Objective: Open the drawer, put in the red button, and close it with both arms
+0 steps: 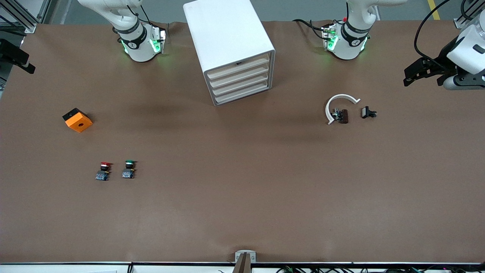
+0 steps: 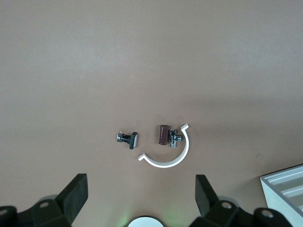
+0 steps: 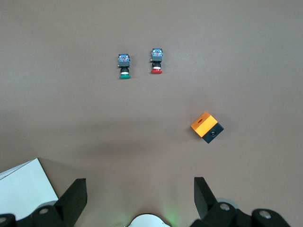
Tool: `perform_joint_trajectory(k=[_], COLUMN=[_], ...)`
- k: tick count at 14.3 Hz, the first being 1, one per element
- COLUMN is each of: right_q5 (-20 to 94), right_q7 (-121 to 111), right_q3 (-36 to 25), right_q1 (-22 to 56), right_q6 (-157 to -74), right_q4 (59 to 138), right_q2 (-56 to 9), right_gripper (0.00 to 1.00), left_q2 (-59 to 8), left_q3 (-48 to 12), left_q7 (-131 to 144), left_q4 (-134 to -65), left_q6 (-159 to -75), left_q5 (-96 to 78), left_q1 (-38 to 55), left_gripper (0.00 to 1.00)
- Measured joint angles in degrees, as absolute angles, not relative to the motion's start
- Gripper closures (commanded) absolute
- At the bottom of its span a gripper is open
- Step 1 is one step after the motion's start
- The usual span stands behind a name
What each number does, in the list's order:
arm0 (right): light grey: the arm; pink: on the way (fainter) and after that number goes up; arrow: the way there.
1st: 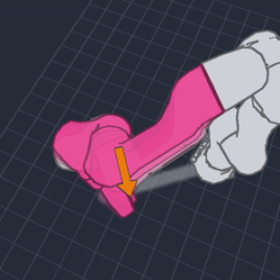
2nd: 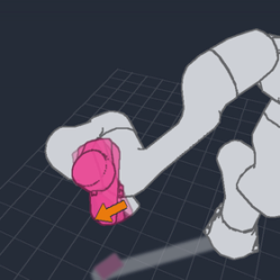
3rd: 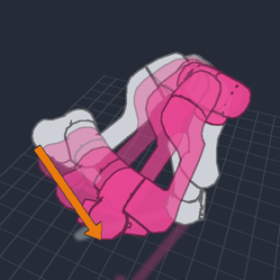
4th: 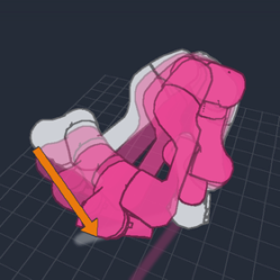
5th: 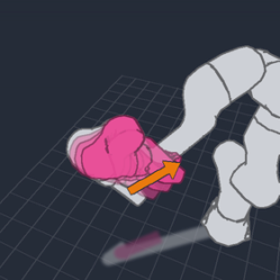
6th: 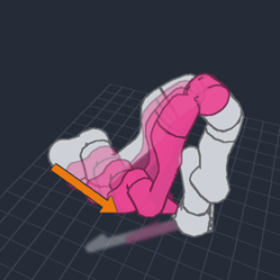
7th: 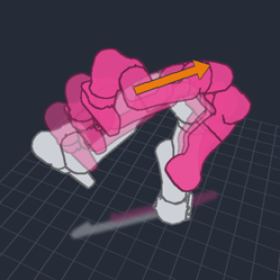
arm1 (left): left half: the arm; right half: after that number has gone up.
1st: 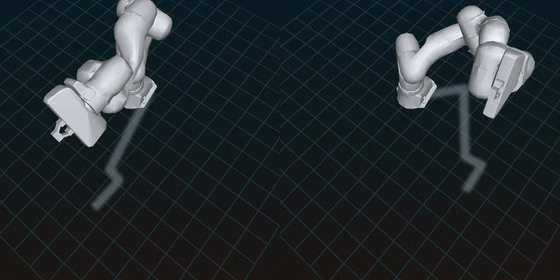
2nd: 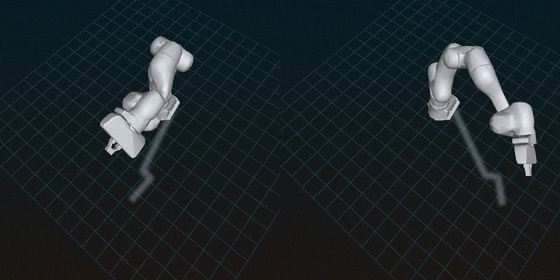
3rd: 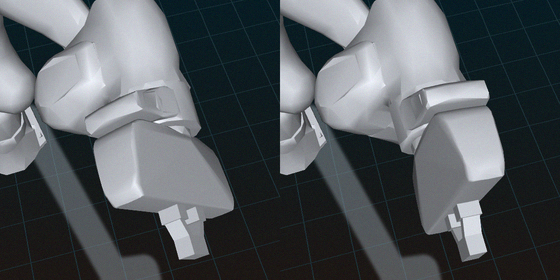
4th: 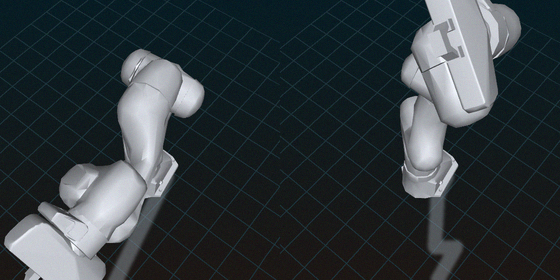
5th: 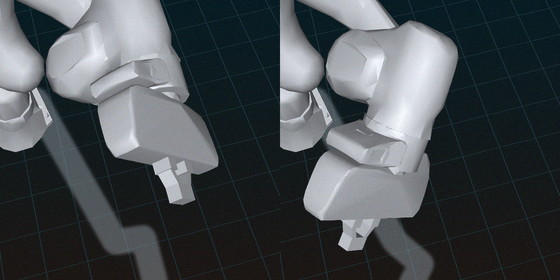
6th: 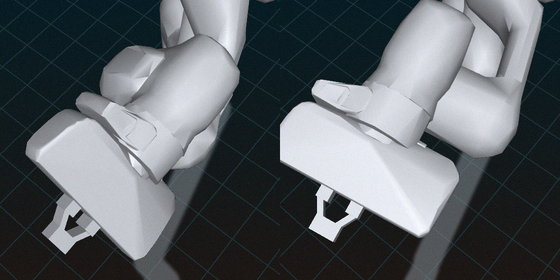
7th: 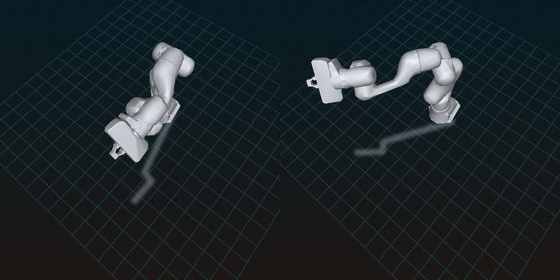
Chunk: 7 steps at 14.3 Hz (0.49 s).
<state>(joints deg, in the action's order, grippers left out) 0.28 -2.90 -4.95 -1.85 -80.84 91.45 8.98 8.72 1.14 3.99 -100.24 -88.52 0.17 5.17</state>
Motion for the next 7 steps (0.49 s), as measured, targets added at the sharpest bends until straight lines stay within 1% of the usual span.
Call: perform_joint_trajectory(k=[7], right_q5=[0.28], right_q7=[-2.9], right_q3=[-4.95], right_q1=[-1.85], right_q6=[-81.0], right_q4=[91.37], right_q2=[8.98], right_gripper=[0.0], left_q2=[8.55], left_q3=[1.16], left_q7=[3.99], left_q4=[-100.24], left_q6=[-87.93], left_q5=[0.17], left_q1=[4.76], left_gripper=[0.0])
